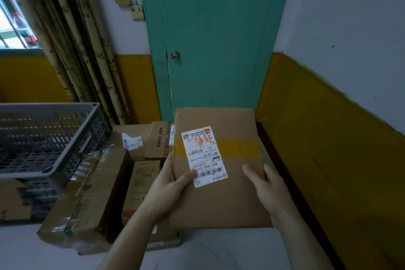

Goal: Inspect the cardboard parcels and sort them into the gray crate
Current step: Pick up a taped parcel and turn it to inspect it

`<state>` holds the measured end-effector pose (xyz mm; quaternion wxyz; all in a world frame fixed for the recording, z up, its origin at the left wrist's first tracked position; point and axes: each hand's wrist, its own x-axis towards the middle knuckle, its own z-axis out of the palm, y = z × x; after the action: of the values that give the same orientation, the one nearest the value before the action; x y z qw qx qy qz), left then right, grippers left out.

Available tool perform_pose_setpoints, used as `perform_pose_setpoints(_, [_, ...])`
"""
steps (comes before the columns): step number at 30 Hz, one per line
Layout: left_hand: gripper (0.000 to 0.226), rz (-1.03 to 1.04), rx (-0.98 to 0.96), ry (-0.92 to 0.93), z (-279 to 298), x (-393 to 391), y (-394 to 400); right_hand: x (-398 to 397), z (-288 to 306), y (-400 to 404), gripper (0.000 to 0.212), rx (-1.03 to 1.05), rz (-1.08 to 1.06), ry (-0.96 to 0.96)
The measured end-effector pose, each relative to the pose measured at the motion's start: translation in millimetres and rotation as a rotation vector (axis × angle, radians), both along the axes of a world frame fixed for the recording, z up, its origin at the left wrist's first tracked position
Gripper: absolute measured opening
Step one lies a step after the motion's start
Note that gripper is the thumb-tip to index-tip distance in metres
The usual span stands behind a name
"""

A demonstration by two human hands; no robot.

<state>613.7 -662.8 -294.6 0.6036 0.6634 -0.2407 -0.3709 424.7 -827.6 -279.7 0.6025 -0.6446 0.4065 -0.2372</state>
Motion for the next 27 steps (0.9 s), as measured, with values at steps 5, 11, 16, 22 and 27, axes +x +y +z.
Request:
perform_pose_setpoints(5, [0.094, -0.168, 0.027, -0.033, 18.3, 21.4, 19.2, -7.5, 5.6, 2.8, 0.052, 0.084, 0.209, -0.029])
perform_pose_setpoints(11, [0.092, -0.167, 0.03, -0.113, 25.6, 27.1, 22.6, -2.7, 11.9, 4.1, 0.051, 0.036, 0.215, -0.026])
perform_pose_setpoints(16, [0.073, 0.005, 0.036, -0.051, 28.1, 21.7, 16.7, 9.6, 16.7, 6.2, 0.032, -0.004, 0.123, -0.043])
perform_pose_setpoints(22, [0.039, 0.081, 0.09, -0.235, 25.7, 20.0, 8.3, 21.8, 14.2, 14.0, 0.02, -0.081, 0.029, -0.006])
perform_pose_setpoints(27, [0.037, 0.167, 0.082, -0.203, 32.7, 23.6, 6.8, 28.0, 19.9, 12.8, 0.03, -0.121, -0.025, 0.01])
